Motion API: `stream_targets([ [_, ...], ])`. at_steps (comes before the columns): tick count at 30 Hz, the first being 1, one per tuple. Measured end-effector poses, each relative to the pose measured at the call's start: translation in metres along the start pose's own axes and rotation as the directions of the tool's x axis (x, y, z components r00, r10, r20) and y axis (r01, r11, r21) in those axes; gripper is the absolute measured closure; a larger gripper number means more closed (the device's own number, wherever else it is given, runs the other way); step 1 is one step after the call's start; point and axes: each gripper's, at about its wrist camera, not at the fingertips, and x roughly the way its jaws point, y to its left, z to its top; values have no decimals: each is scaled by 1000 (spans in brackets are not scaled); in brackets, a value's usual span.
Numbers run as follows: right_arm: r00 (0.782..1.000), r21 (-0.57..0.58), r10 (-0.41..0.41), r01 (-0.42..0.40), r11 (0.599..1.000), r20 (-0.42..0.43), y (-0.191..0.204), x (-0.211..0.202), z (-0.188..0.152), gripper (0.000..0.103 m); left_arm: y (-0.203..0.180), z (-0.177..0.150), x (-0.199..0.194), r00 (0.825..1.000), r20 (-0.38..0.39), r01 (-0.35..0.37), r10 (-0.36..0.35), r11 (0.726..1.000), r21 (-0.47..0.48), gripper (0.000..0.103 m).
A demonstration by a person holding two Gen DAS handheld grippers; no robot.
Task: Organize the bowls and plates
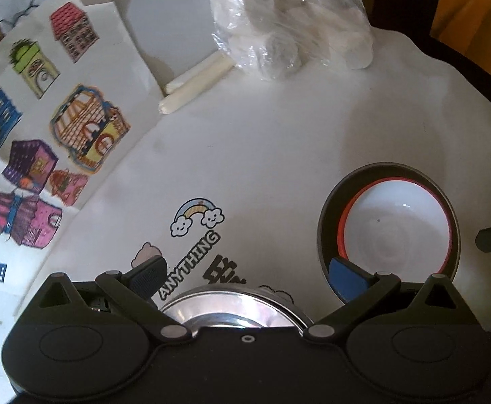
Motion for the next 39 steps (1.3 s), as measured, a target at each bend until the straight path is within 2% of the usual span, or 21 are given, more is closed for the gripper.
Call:
stream_targets([
  [6,1000,-16,25,-25,1000,-5,0,4,5,0,-3,4,9,1000,-22,2,-2,1000,27,1],
  [23,999,-39,-4,3,999,-32,2,16,9,0,-7,12,16,999,-42,-16,19,998,64,1],
  [39,999,-42,1,-2,999,-40,6,22,10,0,-9,12,19,998,-51,-22,26,997,75,1],
])
